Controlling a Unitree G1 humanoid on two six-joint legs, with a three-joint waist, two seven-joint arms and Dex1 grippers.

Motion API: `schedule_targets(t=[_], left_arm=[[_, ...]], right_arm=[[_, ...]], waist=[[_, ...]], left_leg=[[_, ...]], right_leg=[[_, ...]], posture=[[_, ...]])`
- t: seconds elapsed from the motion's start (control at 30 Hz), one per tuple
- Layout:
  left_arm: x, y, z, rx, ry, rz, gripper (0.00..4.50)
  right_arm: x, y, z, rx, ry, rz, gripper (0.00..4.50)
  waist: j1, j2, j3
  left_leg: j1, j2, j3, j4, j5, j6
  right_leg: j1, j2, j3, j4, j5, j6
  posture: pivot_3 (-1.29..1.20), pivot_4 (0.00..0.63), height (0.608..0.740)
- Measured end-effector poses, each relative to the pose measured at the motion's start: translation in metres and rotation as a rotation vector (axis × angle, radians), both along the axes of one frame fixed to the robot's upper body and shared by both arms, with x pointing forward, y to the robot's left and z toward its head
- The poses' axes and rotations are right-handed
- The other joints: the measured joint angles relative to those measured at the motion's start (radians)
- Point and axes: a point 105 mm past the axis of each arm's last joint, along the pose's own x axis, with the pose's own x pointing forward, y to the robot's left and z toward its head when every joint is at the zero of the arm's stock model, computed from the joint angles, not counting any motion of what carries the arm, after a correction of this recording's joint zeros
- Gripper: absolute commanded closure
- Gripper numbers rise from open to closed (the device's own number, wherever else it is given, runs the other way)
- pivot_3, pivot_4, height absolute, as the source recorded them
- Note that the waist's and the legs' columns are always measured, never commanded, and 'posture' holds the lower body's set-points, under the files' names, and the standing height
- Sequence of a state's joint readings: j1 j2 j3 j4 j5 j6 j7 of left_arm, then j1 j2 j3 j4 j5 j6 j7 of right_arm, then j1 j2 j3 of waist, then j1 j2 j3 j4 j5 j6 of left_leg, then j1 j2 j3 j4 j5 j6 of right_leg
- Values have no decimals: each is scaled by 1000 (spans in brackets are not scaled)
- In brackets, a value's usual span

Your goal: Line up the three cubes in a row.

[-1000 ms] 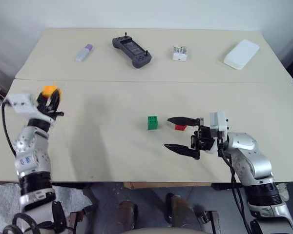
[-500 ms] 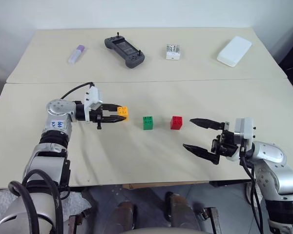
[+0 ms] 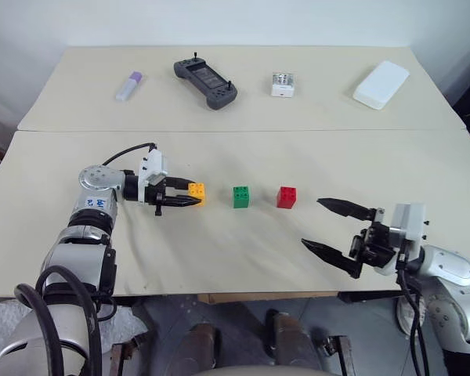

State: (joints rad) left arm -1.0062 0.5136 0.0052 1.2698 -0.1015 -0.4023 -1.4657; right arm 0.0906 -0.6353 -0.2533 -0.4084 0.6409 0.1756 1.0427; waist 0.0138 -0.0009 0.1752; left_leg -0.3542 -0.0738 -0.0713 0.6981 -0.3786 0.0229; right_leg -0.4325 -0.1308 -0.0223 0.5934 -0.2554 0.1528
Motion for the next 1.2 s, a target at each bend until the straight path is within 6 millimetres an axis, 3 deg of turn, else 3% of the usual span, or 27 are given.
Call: schedule_targets(t=[0.1,0.13,0.4,0.6,0.7,0.8,0.97,1.07,1.2], left_arm=[[1,1,2,-10,-2,4,3027],[0,1,2,-9,-2,1,2284],[-1,11,7,-19,1,16,51],[-10,51,14,-67,-61,120,16],[-24,74,16,-87,-97,171,16],[-48,88,5,-50,-40,194,16],[-82,101,0,-98,18,317,16],[-86,112,15,-135,-53,415,16],[-88,111,25,-170,-121,442,16]], right_arm=[[-2,-1,-1,4,9,3,0],[-2,-2,-1,2,10,5,0],[-3,-1,-2,0,15,29,0],[7,-11,-6,-23,34,100,0],[20,-24,-4,-27,45,121,0],[31,-33,-3,-1,67,126,0],[36,-41,0,-9,56,198,0],[35,-43,1,-8,42,240,0],[44,-46,1,9,24,237,0]], waist=[[4,0,0],[6,0,0],[7,0,0],[-8,0,0],[-17,0,0],[-19,1,0],[-15,1,1],[-5,1,1],[-1,2,1]], left_leg=[[0,0,0,0,0,0],[0,0,0,0,0,0],[0,0,0,0,0,0],[1,1,0,0,0,0],[1,5,0,0,0,0],[1,6,-1,-1,0,0],[1,7,-2,0,0,0],[1,7,-2,0,0,-1],[2,6,-1,0,0,-1]], right_leg=[[0,0,0,0,0,0],[0,0,0,0,0,0],[0,0,0,0,0,0],[0,0,1,1,0,0],[0,-1,1,1,0,0],[-1,-1,2,1,0,0],[0,-1,2,0,0,-1],[1,-1,1,0,0,-1],[2,-2,1,0,0,-1]], posture=[[0,150,740],[0,150,740],[0,150,740],[0,150,740],[0,150,740],[0,150,740],[0,150,740],[0,150,740],[0,150,740]])
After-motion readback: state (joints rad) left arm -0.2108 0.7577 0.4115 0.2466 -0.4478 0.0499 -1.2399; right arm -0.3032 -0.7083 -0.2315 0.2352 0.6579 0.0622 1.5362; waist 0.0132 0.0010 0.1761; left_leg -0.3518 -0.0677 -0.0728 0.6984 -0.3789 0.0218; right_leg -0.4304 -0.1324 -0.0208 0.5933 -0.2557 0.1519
